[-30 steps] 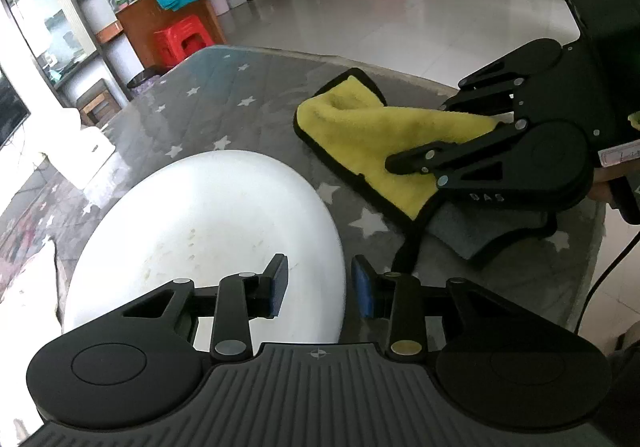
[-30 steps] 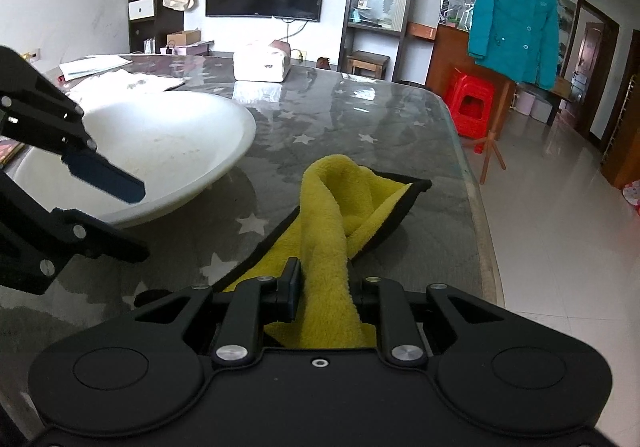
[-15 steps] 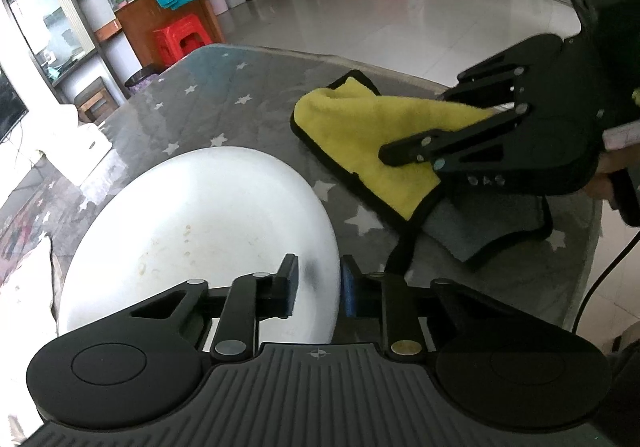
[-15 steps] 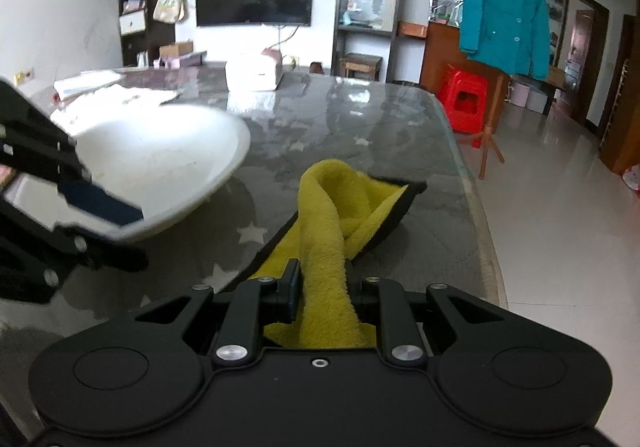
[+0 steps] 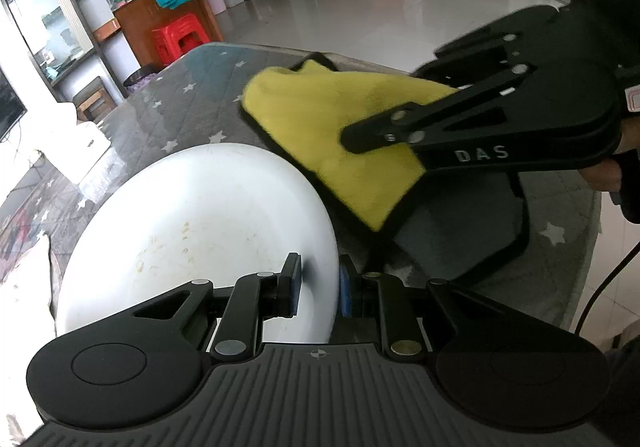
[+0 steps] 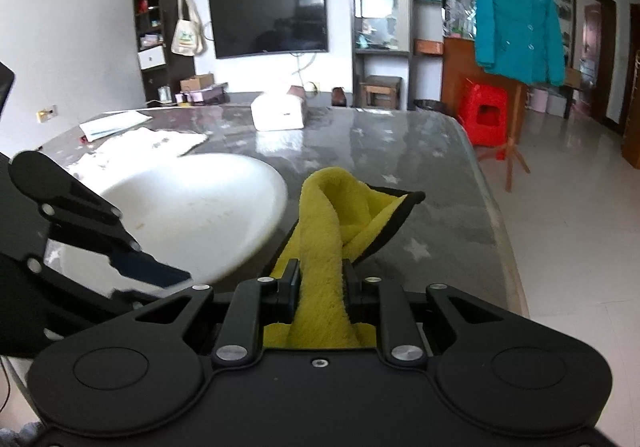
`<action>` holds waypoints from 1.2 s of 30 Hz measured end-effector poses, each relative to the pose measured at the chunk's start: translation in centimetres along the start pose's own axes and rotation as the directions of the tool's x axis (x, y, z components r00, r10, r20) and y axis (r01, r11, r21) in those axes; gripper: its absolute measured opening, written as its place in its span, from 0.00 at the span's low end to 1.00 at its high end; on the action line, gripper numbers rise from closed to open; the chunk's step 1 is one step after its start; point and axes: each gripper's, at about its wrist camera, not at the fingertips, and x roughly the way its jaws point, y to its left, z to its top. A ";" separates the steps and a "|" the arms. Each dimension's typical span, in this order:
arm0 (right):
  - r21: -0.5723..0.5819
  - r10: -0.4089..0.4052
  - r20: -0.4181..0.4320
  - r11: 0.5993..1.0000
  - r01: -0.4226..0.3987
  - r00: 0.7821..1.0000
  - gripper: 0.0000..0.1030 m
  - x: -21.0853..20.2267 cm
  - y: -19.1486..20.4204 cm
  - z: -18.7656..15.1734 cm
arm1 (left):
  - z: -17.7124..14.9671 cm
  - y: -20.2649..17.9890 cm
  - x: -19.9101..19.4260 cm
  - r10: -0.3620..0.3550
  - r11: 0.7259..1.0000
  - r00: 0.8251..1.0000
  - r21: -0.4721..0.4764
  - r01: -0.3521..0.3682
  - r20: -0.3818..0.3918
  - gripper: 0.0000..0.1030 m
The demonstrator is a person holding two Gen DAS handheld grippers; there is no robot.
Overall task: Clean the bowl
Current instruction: 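Lower the bowl onto the table and open the left gripper while the right gripper holds the cloth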
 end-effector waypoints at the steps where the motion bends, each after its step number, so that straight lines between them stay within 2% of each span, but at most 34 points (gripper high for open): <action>1: -0.003 0.005 0.004 1.000 -0.005 1.000 0.20 0.1 0.1 0.2 | 0.0 0.1 -0.2 -0.003 1.000 1.000 -0.006 0.003 0.001 0.19; 9: -0.040 0.021 0.039 0.999 -0.019 0.999 0.20 0.1 1.2 1.3 | -0.4 0.7 -1.4 -0.019 0.999 1.000 -0.043 0.020 0.017 0.23; 15: -0.068 0.024 0.061 0.997 -0.020 0.998 0.20 -0.4 1.5 2.0 | -0.8 2.0 -3.9 -0.028 0.990 0.998 -0.135 0.035 0.049 0.29; 22: -0.091 0.046 0.085 0.995 -0.038 0.995 0.20 -0.3 2.5 2.5 | -1.9 3.0 -5.9 0.027 0.977 0.998 -0.211 -0.015 0.054 0.29; 28: -0.172 -0.051 0.069 0.983 0.062 0.996 0.21 0.2 3.3 1.2 | -2.5 4.9 -7.0 0.089 0.964 0.994 -0.257 -0.073 0.055 0.32; 29: -0.162 -0.056 0.059 0.985 0.065 0.997 0.22 0.3 3.2 1.1 | -2.6 5.3 -7.3 0.105 0.961 0.993 -0.263 -0.087 0.053 0.32; 31: -0.134 -0.066 0.042 0.988 0.071 0.997 0.33 0.4 2.6 0.9 | -2.8 5.6 -7.6 0.117 0.957 0.992 -0.273 -0.099 0.052 0.32; 36: -0.095 -0.083 -0.007 0.992 0.082 0.997 0.34 1.3 1.8 0.2 | -3.1 6.3 -7.8 0.144 0.946 0.989 -0.301 -0.125 0.044 0.33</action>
